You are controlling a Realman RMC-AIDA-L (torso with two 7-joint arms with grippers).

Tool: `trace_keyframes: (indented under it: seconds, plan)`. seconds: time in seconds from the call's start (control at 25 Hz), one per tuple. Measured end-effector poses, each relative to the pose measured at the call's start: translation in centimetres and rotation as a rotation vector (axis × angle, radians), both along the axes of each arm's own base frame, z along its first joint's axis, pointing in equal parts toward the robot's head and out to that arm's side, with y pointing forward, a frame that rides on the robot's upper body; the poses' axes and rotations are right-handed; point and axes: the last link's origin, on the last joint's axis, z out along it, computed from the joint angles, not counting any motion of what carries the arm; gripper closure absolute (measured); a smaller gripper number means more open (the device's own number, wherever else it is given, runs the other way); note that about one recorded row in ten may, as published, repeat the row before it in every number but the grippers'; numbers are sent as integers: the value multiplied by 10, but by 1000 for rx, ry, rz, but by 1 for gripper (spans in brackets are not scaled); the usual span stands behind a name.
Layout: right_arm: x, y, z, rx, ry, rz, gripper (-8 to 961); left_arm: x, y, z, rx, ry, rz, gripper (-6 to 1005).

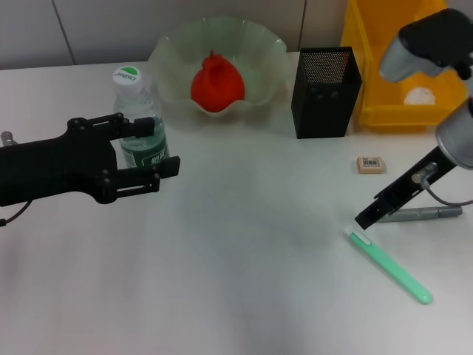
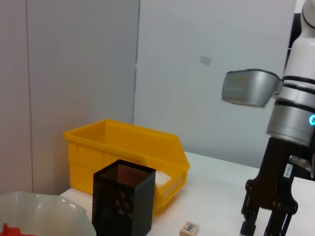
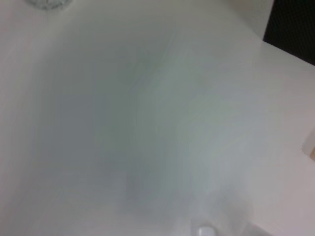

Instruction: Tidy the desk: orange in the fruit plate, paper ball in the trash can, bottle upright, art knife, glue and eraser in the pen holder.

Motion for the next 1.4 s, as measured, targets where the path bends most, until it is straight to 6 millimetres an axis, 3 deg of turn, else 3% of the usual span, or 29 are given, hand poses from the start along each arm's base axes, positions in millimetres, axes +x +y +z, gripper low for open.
trace_keyframes:
  seconds: [0.08,0.28,0.76,1.08,1.4]
  plan:
    - [-3,3,-5,-11,-14,13,380,-1,0,2,8,-17,10,260]
    - [-6,6,-8,-19,-19,22,492,-4,0,5,18,-25,21,260]
    - [-10,6,-13,-58,-51,33,585,-5,3,4,19,-28,21,261]
    - [-2,4,-18,-78,-89,2,495,-5,3,4,19,-29,24,261]
    - [-1,5,-25,-86,-82,-12,495,-7,2,4,18,-26,28,261]
